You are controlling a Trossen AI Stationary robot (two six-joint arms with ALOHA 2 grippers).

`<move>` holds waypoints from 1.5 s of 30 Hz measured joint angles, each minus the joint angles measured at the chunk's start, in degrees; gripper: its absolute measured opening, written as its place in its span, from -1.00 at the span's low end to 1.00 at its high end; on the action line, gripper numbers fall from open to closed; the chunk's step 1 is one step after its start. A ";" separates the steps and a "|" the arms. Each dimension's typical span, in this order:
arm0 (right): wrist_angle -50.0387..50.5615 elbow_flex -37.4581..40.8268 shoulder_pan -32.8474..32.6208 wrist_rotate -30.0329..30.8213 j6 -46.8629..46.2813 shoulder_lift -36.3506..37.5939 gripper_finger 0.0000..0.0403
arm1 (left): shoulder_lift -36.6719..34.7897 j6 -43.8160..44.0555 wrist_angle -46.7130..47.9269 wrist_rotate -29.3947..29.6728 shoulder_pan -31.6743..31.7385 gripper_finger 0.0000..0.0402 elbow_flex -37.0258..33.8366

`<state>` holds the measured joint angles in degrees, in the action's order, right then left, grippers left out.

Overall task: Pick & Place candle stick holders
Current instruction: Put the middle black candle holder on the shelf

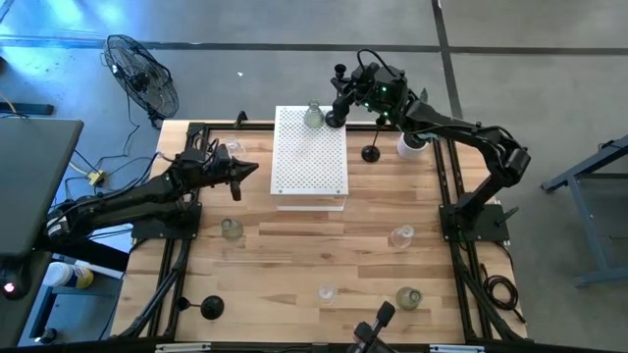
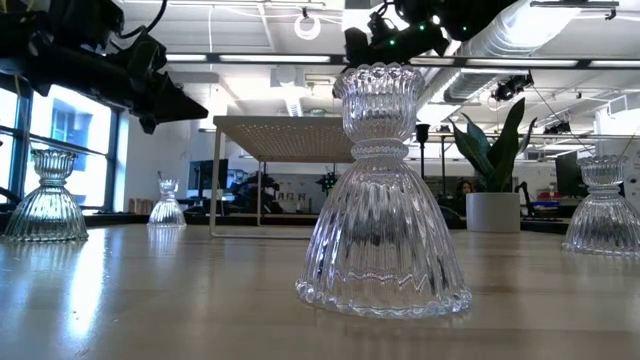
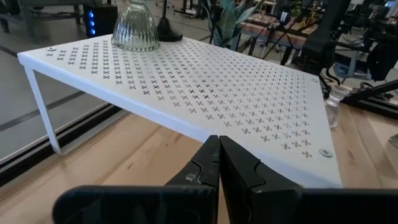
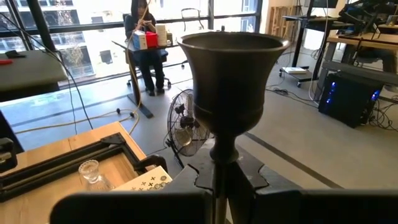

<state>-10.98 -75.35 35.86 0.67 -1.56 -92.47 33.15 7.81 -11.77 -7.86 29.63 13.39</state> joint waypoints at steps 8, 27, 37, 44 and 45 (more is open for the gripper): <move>-0.44 0.04 0.00 -0.22 -0.09 -0.11 -0.97 | -0.04 0.00 -1.77 3.93 0.00 -1.00 0.00; -1.29 0.13 -0.02 -1.25 -0.77 -0.20 -0.97 | -0.02 0.00 -1.79 3.51 0.00 -1.00 0.00; 0.13 0.13 -0.04 -0.01 0.35 -0.22 -0.78 | -0.02 0.00 -1.55 3.45 0.00 -1.00 0.00; 1.11 0.13 -0.02 2.30 1.34 0.04 -0.35 | 0.00 0.00 -1.29 3.40 0.00 -1.00 0.00; 1.38 0.13 -0.02 3.05 1.86 0.41 -0.29 | 0.00 -0.01 -1.29 3.35 0.00 -1.00 0.00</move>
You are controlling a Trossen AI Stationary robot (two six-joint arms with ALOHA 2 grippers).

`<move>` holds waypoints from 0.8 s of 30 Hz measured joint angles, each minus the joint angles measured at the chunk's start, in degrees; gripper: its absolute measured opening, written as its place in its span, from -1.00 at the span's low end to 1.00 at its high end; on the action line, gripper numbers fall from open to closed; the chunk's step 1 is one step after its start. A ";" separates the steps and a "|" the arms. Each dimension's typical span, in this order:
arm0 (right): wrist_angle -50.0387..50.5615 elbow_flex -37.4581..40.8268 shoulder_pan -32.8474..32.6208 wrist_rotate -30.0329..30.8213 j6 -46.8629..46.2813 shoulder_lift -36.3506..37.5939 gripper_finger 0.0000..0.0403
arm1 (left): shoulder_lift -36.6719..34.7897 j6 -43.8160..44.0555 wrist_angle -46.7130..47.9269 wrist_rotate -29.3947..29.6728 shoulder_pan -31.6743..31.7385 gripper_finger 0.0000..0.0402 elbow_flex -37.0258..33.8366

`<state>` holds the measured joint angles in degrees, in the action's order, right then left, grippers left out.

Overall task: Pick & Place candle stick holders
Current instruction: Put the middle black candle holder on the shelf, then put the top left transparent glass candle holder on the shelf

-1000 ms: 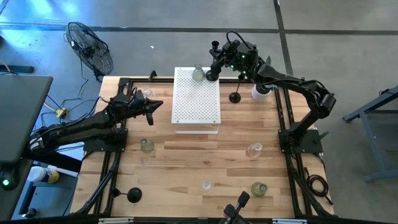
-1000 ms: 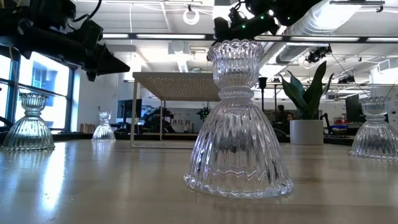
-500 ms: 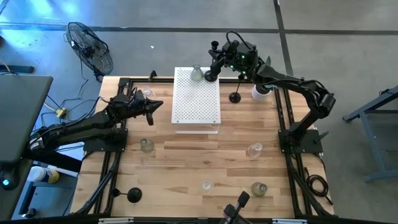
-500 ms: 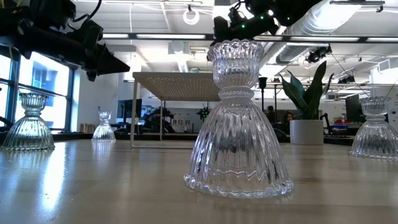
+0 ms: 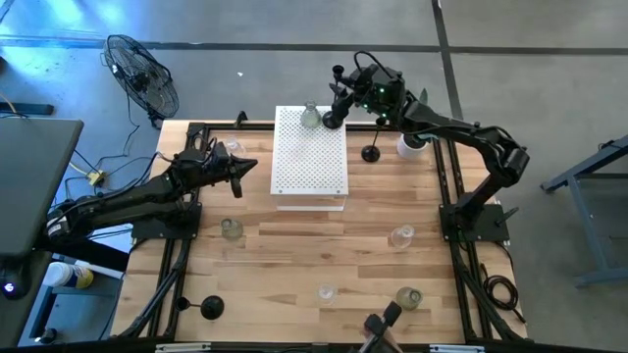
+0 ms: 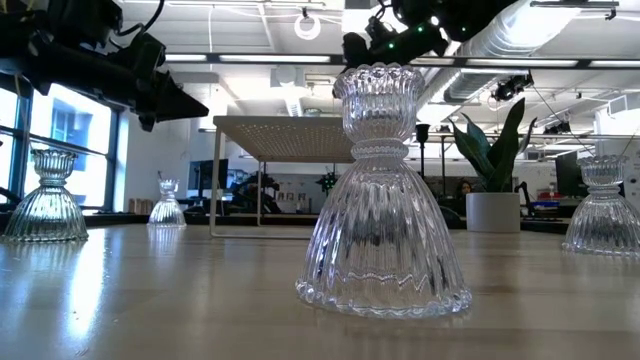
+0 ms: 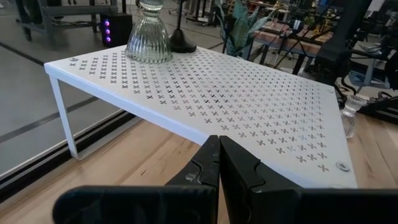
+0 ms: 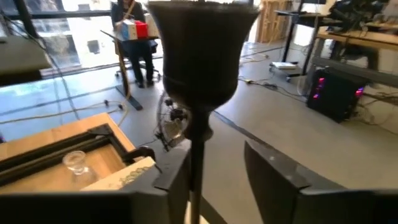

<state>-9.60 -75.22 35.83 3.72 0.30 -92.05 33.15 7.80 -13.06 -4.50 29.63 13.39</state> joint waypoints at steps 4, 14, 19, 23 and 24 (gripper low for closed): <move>2.03 0.02 -0.01 0.41 -0.02 3.25 -0.10 | 0.00 -1.00 0.00 -0.10 0.00 -1.00 0.00; 14.24 -0.04 -0.26 0.39 -0.20 10.45 -0.07 | 0.00 -2.32 -0.09 -0.05 0.00 -1.00 0.00; 15.64 -0.02 -0.69 -1.11 0.04 10.29 -0.20 | 0.00 -3.05 -0.24 -0.01 -0.02 -1.00 0.00; 20.53 -0.02 -2.03 -0.76 1.57 12.22 -0.43 | -0.02 -3.07 -0.01 0.06 0.00 -1.00 0.00; 22.24 -0.02 -2.64 -0.47 2.26 12.85 -0.52 | 0.00 -3.07 0.13 0.10 -0.02 -1.00 0.00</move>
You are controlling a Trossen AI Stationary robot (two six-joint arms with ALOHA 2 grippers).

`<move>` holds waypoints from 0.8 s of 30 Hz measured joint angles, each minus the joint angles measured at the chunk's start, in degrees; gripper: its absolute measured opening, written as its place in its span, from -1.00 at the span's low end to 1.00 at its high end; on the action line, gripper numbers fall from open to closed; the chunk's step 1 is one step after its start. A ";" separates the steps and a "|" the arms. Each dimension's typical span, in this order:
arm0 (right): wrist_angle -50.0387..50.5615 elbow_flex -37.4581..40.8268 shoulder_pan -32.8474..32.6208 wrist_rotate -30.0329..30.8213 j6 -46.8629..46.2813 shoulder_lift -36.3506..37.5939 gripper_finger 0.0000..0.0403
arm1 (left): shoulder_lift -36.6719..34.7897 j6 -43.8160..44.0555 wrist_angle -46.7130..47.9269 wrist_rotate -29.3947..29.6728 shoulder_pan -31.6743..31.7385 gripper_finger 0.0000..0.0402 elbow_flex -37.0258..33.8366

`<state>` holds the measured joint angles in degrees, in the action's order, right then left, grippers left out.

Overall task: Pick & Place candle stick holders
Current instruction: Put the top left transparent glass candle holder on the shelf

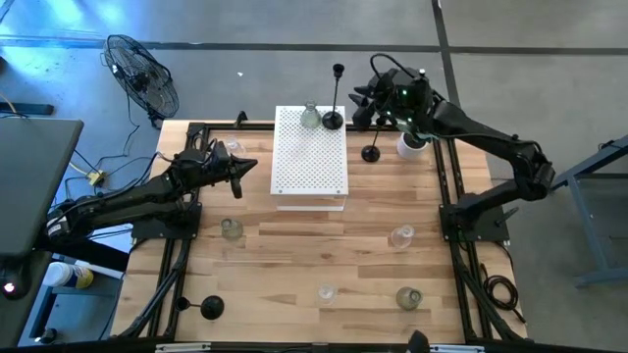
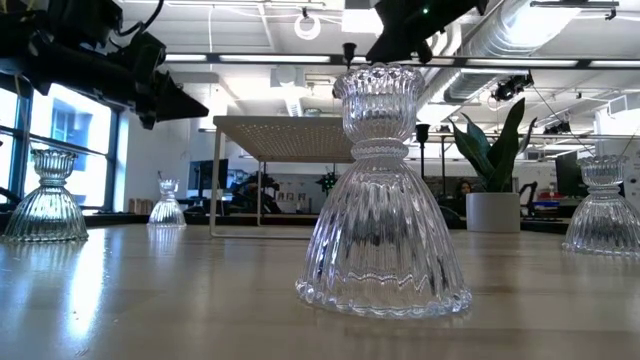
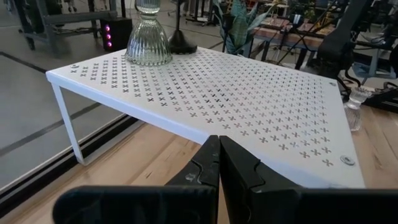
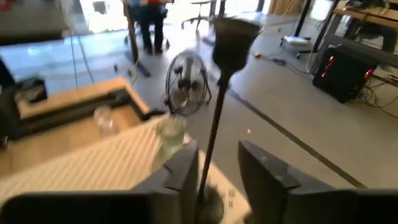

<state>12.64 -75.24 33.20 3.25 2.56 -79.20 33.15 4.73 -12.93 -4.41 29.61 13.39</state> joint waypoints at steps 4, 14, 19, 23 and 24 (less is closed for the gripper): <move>4.22 2.08 -3.84 0.93 1.26 2.38 -0.89 | 0.00 0.00 0.69 0.00 0.00 -1.00 0.02; -15.34 25.91 -19.39 6.99 0.43 12.65 -0.97 | 0.11 2.81 21.42 16.37 0.04 -1.00 8.04; -24.01 34.10 -25.45 11.63 0.28 16.63 -0.96 | 4.92 4.79 38.86 20.20 1.24 -1.00 18.17; -26.89 37.91 -27.92 14.38 0.27 18.39 -0.99 | 12.63 5.68 43.55 18.57 5.39 -0.92 23.92; -27.14 38.39 -28.26 14.70 0.27 18.57 -0.99 | 14.95 5.27 44.53 18.36 6.52 -0.88 25.05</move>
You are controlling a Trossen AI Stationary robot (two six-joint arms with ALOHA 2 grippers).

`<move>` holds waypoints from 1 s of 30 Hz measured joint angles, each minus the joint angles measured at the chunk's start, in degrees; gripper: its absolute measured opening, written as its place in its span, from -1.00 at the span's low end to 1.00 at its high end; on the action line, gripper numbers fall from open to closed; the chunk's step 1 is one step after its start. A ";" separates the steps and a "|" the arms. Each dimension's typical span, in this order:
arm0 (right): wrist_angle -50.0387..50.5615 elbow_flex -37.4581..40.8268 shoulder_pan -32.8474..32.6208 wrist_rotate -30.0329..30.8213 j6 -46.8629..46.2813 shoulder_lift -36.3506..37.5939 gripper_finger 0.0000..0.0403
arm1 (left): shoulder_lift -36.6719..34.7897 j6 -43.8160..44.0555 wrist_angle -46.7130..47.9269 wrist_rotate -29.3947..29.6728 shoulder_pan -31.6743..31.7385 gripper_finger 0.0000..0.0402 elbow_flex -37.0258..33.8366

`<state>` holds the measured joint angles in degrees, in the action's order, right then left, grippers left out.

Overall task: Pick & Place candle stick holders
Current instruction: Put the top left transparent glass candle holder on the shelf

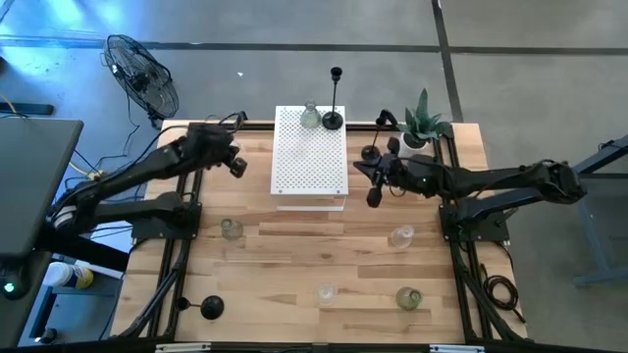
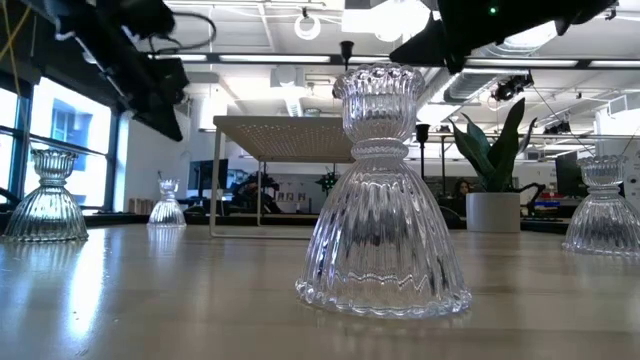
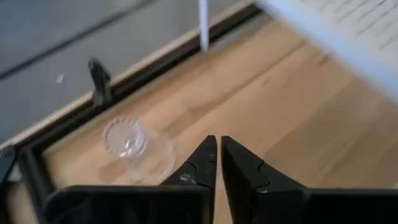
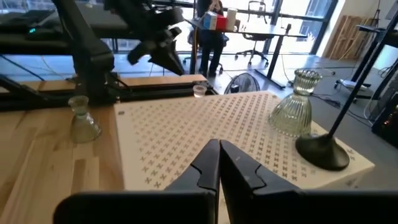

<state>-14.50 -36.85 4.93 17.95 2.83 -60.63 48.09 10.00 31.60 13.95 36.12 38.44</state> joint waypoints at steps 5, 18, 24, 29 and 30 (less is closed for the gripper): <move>-0.88 0.96 -1.05 0.98 0.00 0.01 -0.98 | 9.74 -0.70 2.90 -0.26 5.45 -0.55 5.13; -0.86 1.07 -1.25 0.45 0.38 0.01 -0.99 | 20.44 -5.29 5.08 -2.57 17.13 0.33 9.94; -1.70 1.06 -1.25 -0.51 0.42 -0.01 -0.99 | 23.12 -5.72 2.17 -5.07 18.38 0.41 9.94; -1.71 1.06 -1.25 -0.52 0.64 -0.01 -0.99 | 25.16 -6.49 0.93 -1.38 18.27 0.42 9.94; -1.71 1.06 -1.25 -0.52 0.66 -0.01 -0.99 | 25.68 -6.57 0.94 -0.95 18.30 0.42 9.94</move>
<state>-16.21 -35.79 3.68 17.43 3.49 -60.64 73.78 3.44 32.54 13.00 54.42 48.38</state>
